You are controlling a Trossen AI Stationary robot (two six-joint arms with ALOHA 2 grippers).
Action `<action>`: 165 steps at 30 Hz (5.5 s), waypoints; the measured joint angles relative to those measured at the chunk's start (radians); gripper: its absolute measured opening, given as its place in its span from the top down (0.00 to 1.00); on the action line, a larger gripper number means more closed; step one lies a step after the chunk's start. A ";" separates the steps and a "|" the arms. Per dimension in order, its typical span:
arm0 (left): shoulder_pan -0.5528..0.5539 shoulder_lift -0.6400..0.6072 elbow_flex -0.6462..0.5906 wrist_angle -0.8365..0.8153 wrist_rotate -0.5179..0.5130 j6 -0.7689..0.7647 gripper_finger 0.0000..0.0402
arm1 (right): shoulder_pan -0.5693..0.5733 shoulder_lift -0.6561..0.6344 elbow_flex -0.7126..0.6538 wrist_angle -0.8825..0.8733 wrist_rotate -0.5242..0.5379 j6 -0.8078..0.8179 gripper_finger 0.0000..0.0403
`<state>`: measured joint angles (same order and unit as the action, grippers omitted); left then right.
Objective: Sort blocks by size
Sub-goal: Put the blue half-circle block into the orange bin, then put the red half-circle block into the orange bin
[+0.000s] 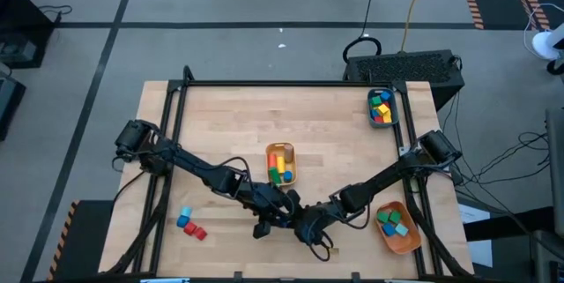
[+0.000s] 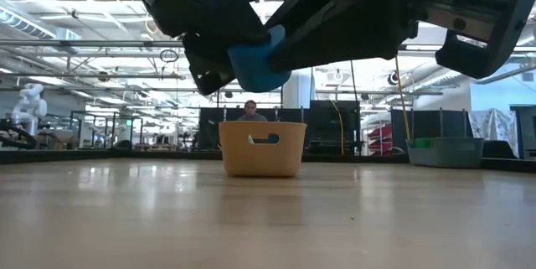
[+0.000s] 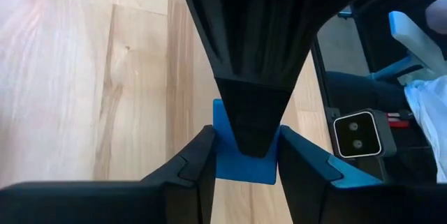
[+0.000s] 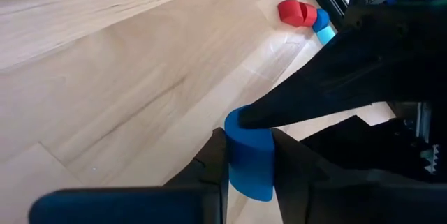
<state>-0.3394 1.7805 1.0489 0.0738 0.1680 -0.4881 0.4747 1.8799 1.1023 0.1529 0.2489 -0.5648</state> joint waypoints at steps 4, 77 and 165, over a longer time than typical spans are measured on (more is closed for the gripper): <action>0.002 0.000 0.000 0.000 -0.001 -0.002 0.56 | 0.001 -0.006 0.000 -0.003 0.017 0.006 0.85; -0.455 -0.298 0.002 -1.068 -0.364 -0.659 0.40 | 0.561 -0.395 -0.230 -1.278 -0.157 1.777 0.58; -0.119 -0.076 -0.031 -0.215 -0.098 -0.047 0.67 | 0.216 -0.156 -0.173 -0.023 0.422 0.118 0.59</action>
<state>-0.4581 1.7046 1.0183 -0.1415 0.0703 -0.5354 0.6912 1.7243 0.9291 0.1300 0.6711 -0.4468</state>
